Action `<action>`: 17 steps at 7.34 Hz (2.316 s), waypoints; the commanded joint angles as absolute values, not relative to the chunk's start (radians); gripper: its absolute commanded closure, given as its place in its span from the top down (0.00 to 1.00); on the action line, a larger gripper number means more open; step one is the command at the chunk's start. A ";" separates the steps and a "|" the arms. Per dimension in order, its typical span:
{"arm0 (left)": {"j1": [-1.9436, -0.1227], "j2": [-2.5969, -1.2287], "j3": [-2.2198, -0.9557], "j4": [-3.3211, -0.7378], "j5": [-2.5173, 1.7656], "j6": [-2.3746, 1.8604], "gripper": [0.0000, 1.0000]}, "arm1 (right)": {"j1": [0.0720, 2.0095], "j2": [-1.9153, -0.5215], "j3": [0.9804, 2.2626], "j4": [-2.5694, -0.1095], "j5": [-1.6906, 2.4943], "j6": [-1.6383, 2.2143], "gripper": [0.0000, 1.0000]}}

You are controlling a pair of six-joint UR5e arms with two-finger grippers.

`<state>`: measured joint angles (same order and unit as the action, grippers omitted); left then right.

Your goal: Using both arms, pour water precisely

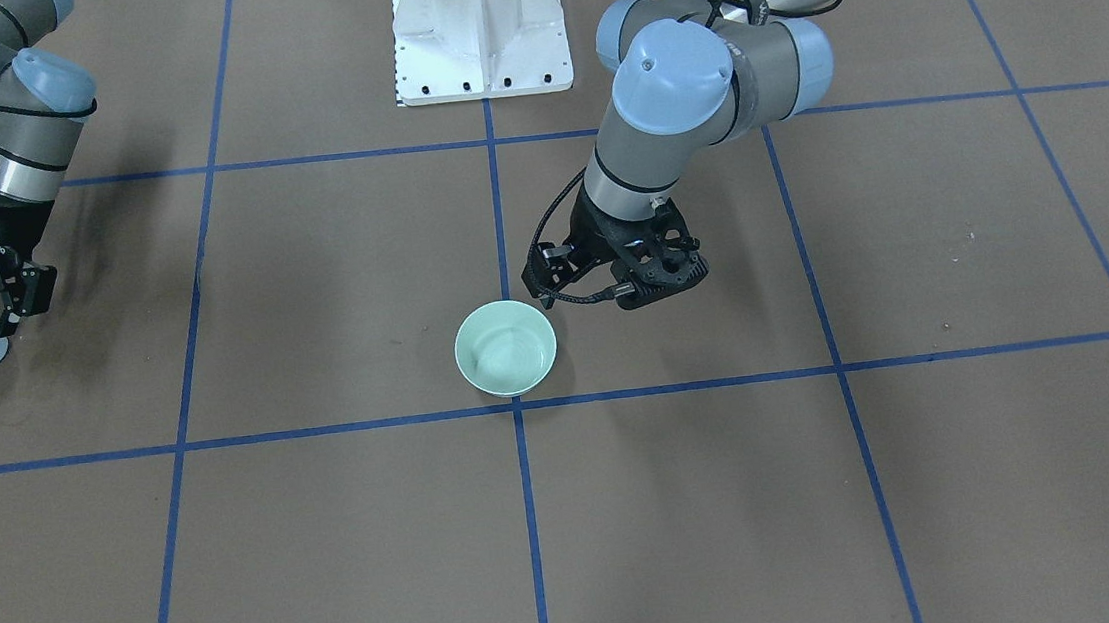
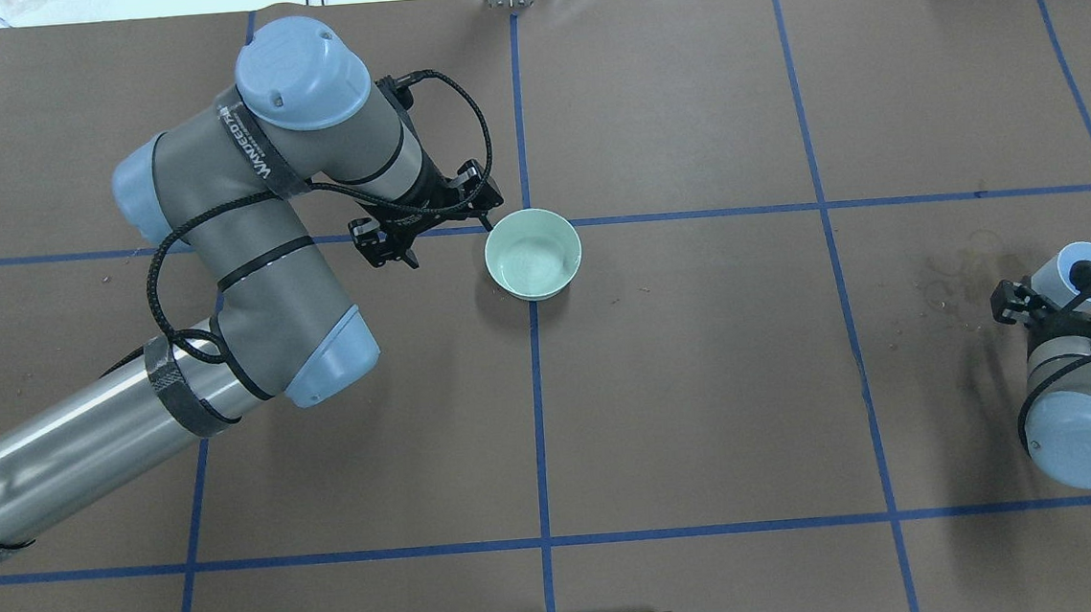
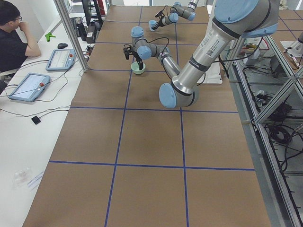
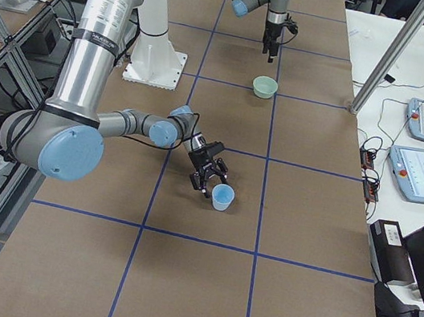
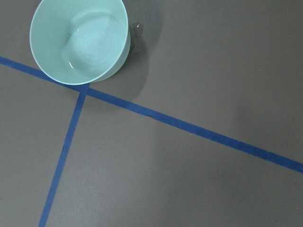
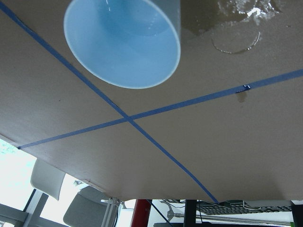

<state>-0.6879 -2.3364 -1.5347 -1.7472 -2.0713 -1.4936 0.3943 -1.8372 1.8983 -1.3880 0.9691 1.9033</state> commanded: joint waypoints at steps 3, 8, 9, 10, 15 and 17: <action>-0.667 -2.338 -1.534 -1.747 -2.057 -1.494 1.00 | 0.394 -1.827 1.855 -1.388 0.954 1.905 1.00; -0.653 -2.341 -1.532 -1.747 -2.052 -1.494 1.00 | 0.396 -1.792 1.830 -1.394 0.943 1.905 1.00; -0.652 -2.342 -1.532 -1.747 -2.052 -1.496 1.00 | 0.397 -1.792 1.830 -1.394 0.943 1.905 1.00; -0.652 -2.341 -1.532 -1.747 -2.052 -1.496 1.00 | 0.399 -1.792 1.815 -1.394 0.942 1.905 1.00; -0.634 -2.341 -1.532 -1.749 -2.051 -1.520 1.00 | 0.410 -1.796 1.798 -1.394 0.925 1.905 1.00; -0.634 -2.341 -1.532 -1.747 -2.051 -1.520 1.00 | 0.416 -1.792 1.787 -1.394 0.925 1.905 1.00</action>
<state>-0.6343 -2.3411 -1.5324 -1.7484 -2.0510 -1.5190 0.4123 -1.7944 1.7918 -1.3944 0.9251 1.9052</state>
